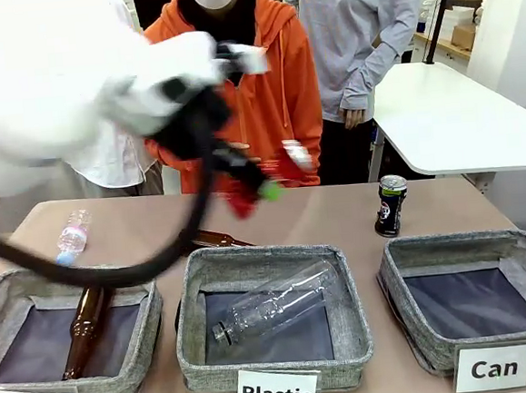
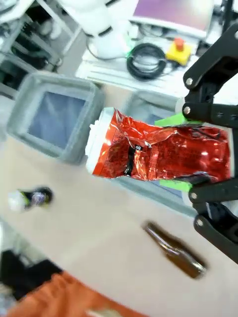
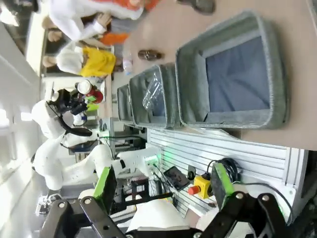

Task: Sort the can waste into the basket.
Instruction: Pick up the can waste from the table and place it in the right Fabric basket.

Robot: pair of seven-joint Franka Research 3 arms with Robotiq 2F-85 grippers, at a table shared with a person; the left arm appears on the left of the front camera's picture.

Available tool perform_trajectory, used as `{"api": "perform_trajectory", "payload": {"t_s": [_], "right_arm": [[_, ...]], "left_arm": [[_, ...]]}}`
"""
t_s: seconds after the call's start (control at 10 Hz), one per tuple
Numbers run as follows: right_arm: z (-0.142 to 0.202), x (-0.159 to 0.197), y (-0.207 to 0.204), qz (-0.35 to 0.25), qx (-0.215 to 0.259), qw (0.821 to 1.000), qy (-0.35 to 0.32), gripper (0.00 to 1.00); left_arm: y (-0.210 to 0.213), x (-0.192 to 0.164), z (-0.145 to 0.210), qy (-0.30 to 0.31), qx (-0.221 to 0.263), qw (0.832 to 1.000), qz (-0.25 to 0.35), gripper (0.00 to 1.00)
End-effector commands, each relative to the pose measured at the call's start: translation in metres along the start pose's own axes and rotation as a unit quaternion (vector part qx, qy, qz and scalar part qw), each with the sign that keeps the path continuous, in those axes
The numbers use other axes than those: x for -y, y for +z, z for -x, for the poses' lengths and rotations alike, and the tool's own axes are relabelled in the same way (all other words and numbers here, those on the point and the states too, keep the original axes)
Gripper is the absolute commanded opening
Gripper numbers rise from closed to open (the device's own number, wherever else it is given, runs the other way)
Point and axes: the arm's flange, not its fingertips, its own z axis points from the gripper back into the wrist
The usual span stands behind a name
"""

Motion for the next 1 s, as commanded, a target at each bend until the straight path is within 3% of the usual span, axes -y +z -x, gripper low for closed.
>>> {"api": "perform_trajectory", "payload": {"t_s": [0.0, 0.1, 0.2, 0.4, 0.8, 0.9], "right_arm": [[0.005, 0.025, 0.026, -0.032, 0.02, 0.999, 0.016, 1.0], [0.007, 0.035, 0.033, -0.032, 0.035, 0.999, 0.01, 1.0], [0.01, 0.043, 0.04, -0.039, 0.05, 0.998, 0.008, 1.0], [0.013, 0.023, 0.026, -0.018, 0.034, 0.999, -0.001, 1.0], [0.013, 0.023, 0.026, -0.018, 0.034, 0.999, -0.001, 1.0], [0.013, 0.023, 0.026, -0.018, 0.034, 0.999, -0.001, 1.0]], "left_arm": [[-0.076, 0.018, -0.078, -0.045, 0.009, 0.997, 0.057, 0.45], [-0.115, 0.05, -0.112, -0.072, 0.0, 0.994, 0.078, 0.45], [-0.153, 0.084, -0.139, -0.084, -0.004, 0.995, 0.062, 0.45], [-0.216, 0.118, -0.174, -0.077, -0.024, 0.996, 0.037, 0.45], [-0.252, 0.128, -0.167, -0.081, -0.053, 0.994, 0.046, 0.45], [-0.252, 0.128, -0.165, -0.084, -0.055, 0.994, 0.047, 0.51]]}}
